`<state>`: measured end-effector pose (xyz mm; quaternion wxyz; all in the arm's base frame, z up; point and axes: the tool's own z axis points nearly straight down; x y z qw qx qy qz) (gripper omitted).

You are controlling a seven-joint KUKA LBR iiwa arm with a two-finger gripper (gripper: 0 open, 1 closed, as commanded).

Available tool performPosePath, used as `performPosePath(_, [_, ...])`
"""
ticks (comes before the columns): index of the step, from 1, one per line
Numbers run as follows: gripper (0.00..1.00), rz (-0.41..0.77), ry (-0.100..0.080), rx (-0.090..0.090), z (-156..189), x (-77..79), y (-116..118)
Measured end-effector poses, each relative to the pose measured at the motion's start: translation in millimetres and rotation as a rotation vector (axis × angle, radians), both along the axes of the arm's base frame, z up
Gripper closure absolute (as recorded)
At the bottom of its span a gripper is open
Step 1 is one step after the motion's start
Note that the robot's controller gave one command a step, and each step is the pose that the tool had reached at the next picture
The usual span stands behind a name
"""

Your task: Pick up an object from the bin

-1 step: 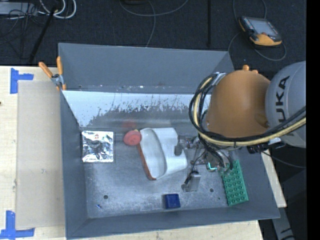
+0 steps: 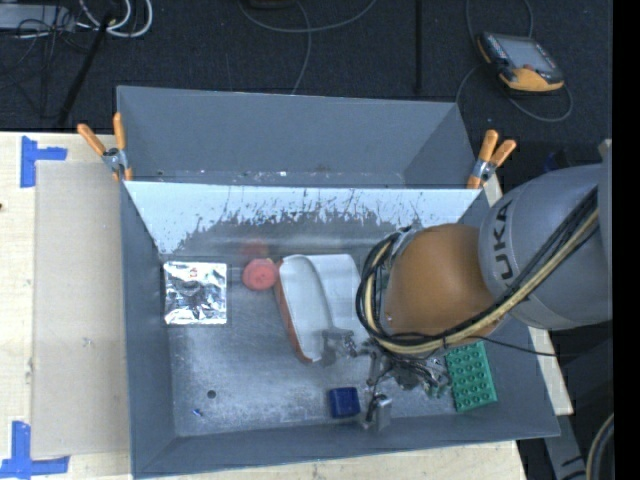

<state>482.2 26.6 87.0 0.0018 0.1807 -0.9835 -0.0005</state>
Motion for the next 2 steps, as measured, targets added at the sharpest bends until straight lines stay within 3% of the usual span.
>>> performPosePath(1, [1.00,-0.003,-0.003,0.001,2,1.1,0])
performPosePath(2, [1.00,-0.007,-0.013,0.001,78,22.8,8])
